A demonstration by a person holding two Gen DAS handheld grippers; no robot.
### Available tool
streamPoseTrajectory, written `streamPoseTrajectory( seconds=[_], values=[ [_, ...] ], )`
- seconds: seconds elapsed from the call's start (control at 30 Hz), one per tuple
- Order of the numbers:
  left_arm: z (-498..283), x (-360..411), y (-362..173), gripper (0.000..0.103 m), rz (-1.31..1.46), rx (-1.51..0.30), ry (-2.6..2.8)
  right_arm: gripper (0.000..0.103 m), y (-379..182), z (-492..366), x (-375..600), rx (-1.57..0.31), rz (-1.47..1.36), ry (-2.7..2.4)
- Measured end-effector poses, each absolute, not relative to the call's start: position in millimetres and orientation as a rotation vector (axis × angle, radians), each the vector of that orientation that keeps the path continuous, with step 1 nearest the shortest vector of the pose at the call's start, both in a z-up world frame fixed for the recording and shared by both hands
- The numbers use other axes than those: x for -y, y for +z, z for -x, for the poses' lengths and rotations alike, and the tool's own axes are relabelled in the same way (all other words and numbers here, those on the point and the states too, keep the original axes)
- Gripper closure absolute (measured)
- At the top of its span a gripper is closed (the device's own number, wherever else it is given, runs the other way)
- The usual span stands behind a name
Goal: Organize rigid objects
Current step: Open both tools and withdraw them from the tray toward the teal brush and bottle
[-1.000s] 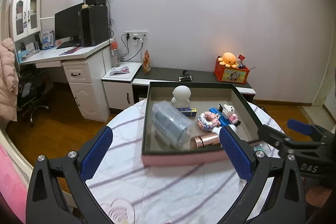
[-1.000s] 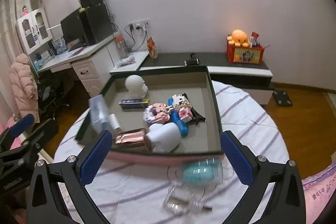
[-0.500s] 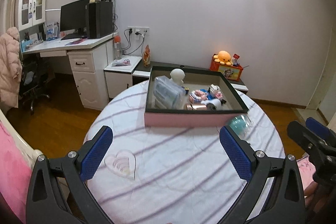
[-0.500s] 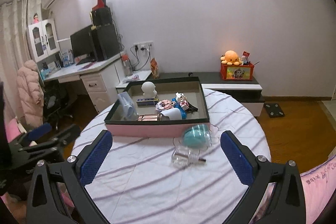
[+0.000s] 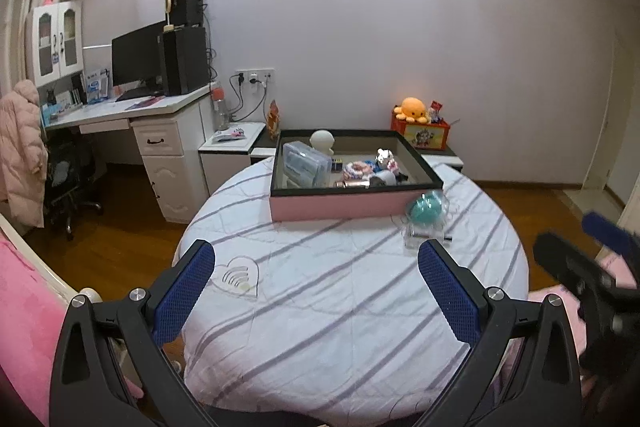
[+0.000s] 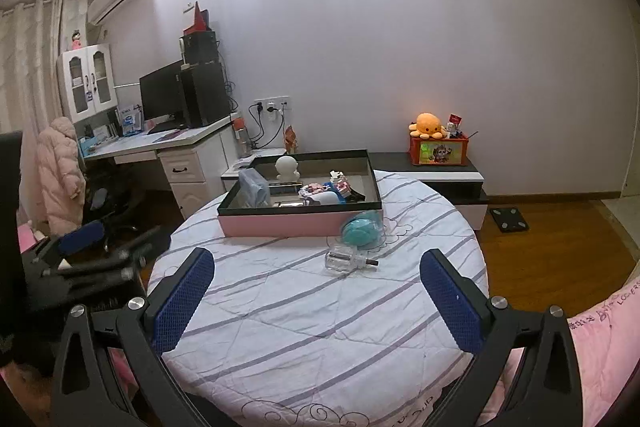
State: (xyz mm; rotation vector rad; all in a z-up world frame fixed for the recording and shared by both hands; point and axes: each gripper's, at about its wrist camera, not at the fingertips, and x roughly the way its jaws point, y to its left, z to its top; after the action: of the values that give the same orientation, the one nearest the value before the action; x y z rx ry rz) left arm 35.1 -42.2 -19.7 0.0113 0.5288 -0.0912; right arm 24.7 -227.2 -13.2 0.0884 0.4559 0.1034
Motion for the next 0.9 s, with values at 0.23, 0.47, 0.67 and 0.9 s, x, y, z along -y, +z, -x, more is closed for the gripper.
streamPoseTrajectory(
  seconds=[0.23, 0.47, 0.67, 0.9],
  values=[
    [-34.2, 30.5, -20.6, 0.0, 0.026, -0.534, -0.067, 0.0, -16.9, -25.1, 222.2, -0.466, -0.082, 0.109],
    [-34.8, 28.3, -21.3, 0.0, 0.031, -0.536, -0.066, 0.0, -21.1, -24.7, 222.5, -0.475, -0.084, 0.102],
    [-37.5, 29.9, -26.2, 0.0, 0.032, -0.543, -0.069, 0.0, -25.4, -24.9, 222.7, -0.481, -0.084, 0.1],
    [-43.2, 31.5, -36.4, 0.0, 0.037, -0.563, -0.07, 0.0, -34.2, -32.2, 225.9, -0.506, -0.082, 0.088]
  ],
)
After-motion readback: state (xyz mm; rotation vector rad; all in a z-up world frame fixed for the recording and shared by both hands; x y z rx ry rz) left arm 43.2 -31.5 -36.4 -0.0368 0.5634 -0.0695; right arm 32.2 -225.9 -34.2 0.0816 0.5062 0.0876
